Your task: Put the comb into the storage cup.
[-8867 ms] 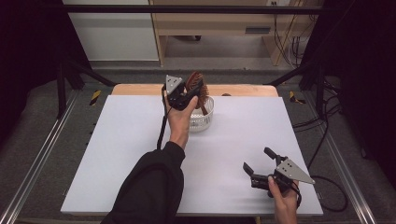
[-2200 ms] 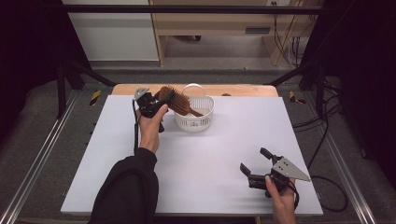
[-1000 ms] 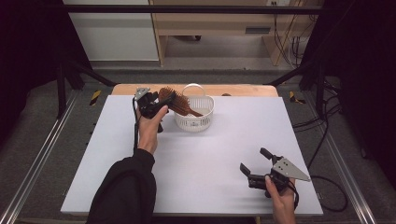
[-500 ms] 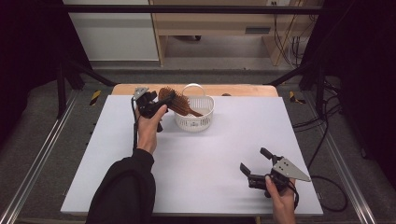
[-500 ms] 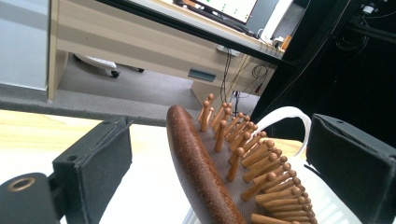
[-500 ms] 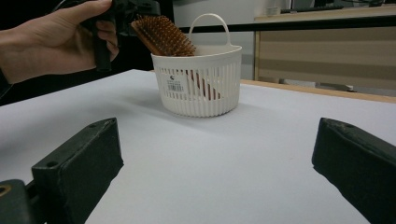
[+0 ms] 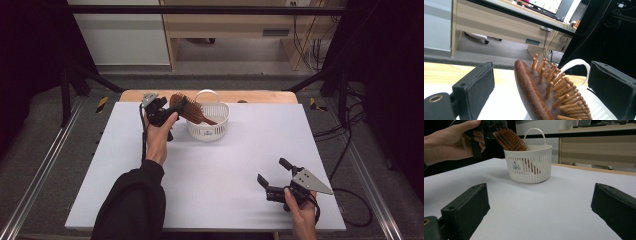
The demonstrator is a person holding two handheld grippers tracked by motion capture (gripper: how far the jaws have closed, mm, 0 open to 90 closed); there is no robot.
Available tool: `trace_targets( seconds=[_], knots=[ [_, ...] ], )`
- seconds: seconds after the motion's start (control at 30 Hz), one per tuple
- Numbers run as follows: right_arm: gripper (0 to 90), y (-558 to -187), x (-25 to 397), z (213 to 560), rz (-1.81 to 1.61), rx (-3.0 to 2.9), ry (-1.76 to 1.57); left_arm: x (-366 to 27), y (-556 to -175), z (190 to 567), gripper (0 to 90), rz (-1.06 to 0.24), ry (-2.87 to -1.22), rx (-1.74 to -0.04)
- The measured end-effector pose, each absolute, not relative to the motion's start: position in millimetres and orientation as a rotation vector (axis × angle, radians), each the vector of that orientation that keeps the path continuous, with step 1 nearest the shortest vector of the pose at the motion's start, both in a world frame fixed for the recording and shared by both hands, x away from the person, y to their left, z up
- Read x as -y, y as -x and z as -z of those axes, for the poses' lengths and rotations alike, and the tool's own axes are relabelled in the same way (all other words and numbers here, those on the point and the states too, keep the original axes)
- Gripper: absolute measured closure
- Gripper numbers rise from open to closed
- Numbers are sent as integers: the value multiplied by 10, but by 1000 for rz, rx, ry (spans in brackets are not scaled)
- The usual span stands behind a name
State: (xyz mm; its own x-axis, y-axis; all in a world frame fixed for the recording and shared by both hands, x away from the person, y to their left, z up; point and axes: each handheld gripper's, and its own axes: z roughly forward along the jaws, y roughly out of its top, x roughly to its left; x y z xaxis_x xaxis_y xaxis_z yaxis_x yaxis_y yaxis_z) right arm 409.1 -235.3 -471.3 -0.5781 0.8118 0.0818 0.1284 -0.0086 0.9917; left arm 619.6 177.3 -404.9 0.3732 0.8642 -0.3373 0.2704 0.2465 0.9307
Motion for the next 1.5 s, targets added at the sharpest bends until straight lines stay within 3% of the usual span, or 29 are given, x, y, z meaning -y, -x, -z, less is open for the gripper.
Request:
trace_targets(
  seconds=[1.5],
  knots=[
    [18, -4084, 2337, 4712, -1639, -1736, -972, -1905, -6045, 3981, 38, -631, -1313, -1119]
  ],
)
